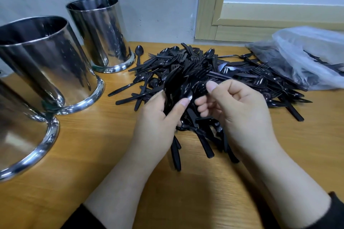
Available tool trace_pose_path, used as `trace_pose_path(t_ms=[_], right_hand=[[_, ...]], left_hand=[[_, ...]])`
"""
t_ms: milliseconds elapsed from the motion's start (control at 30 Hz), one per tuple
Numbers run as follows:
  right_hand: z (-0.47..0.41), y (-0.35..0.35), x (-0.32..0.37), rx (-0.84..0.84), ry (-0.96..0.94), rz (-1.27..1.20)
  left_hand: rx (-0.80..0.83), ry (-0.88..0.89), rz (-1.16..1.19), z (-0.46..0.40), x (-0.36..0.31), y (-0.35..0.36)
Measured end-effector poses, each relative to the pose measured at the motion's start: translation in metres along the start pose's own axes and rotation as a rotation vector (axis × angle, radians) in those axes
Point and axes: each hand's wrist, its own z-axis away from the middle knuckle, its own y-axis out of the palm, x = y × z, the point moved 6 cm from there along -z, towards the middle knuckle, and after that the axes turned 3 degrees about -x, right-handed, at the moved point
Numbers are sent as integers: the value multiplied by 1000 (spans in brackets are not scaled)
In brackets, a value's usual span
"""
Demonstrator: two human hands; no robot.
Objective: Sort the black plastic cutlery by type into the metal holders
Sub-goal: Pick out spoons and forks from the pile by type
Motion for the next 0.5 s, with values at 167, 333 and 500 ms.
trace_pose_path(t_ms=[167, 333, 500], right_hand=[[-1, 1, -3, 36, -19, 61], [0, 6, -10, 154, -254, 750], [3, 28, -33, 342, -422, 1223]], left_hand=[[34, -94, 64, 0, 5, 0], [-52, -225, 356, -5, 17, -19], [-123, -277, 433, -4, 22, -38]])
